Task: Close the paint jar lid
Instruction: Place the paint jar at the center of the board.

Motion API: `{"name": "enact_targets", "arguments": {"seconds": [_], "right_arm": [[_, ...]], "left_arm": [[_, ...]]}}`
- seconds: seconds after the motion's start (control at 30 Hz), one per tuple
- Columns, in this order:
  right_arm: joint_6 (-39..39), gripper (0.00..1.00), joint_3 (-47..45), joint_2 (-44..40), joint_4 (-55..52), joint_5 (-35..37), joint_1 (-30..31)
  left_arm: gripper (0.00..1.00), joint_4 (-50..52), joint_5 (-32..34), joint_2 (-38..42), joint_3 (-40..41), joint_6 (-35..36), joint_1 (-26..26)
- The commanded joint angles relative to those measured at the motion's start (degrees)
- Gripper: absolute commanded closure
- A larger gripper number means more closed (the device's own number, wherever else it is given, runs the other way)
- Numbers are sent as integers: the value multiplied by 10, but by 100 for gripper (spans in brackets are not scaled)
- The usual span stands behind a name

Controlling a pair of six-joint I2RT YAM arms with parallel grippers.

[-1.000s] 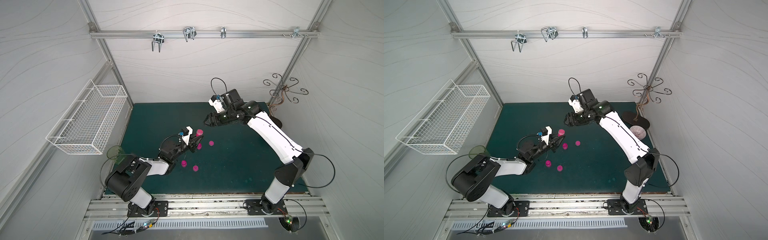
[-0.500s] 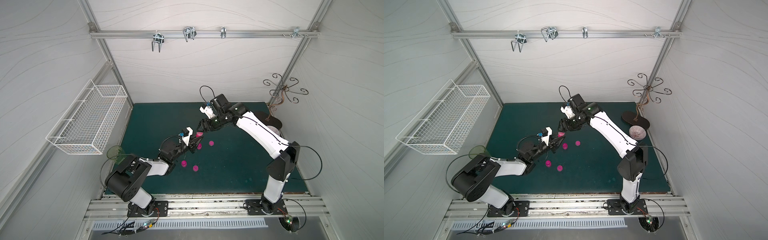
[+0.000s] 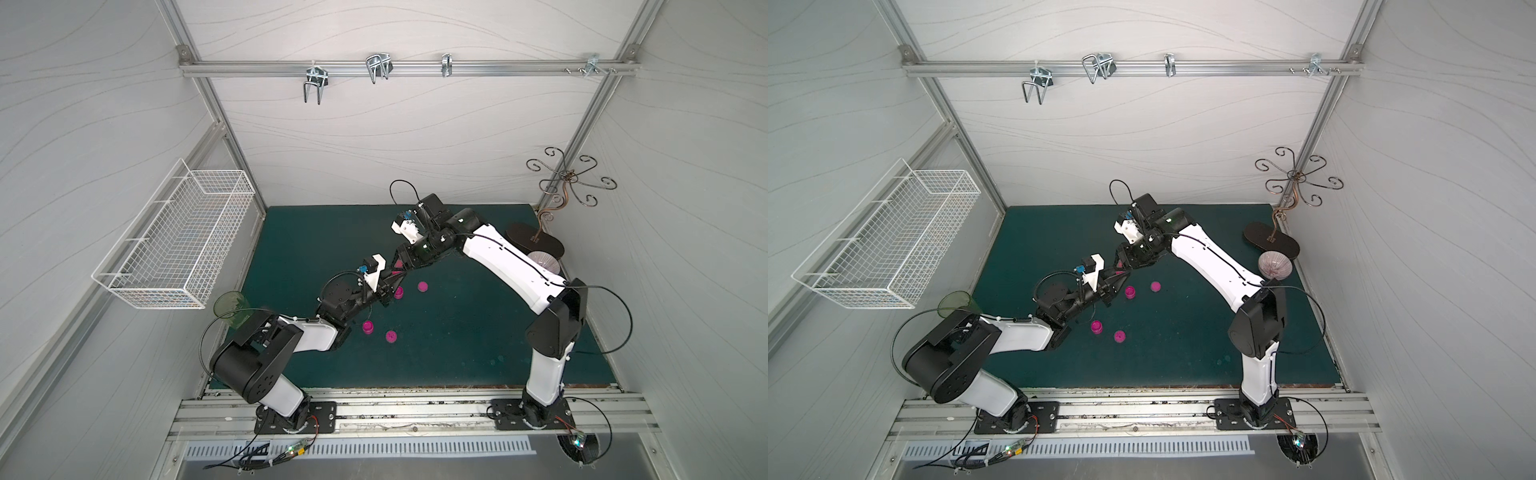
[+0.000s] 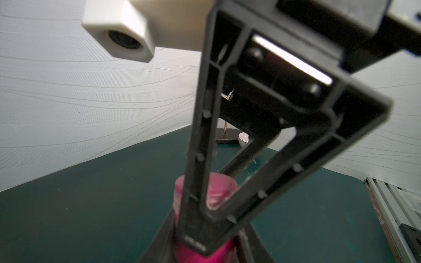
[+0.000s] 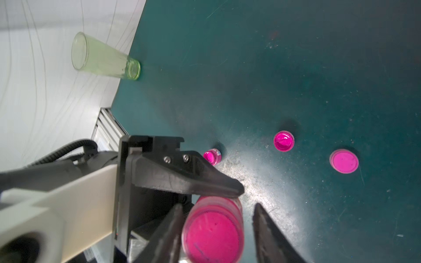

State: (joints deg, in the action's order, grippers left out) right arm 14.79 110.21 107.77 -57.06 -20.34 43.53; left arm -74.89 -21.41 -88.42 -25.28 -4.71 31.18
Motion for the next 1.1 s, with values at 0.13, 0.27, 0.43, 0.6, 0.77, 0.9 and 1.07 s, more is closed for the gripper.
{"name": "enact_targets", "arguments": {"seconds": [0.13, 0.27, 0.43, 0.6, 0.77, 0.9, 1.07], "right_arm": [[-17, 68, 9, 5, -35, -13, 13], [-20, 76, 9, -1, -33, -3, 12], [-19, 82, 3, -12, -27, 36, -12], [-30, 83, -27, -19, -10, 112, -56], [-49, 82, -109, -11, 64, 206, -130], [-39, 82, -161, 21, 146, 299, -176], [-28, 81, -208, 58, 252, 359, -193]], "left_arm": [[100, -57, 14, 8, -9, 6, 2], [100, -56, 34, 8, -11, -9, 2], [57, -36, 43, 17, -11, -37, 1], [24, 58, 54, 50, -13, -58, 1], [0, 136, 76, 114, 15, -64, -1], [0, 249, 93, 189, 15, -64, -1], [0, 311, 99, 242, 20, -55, -1]]}}
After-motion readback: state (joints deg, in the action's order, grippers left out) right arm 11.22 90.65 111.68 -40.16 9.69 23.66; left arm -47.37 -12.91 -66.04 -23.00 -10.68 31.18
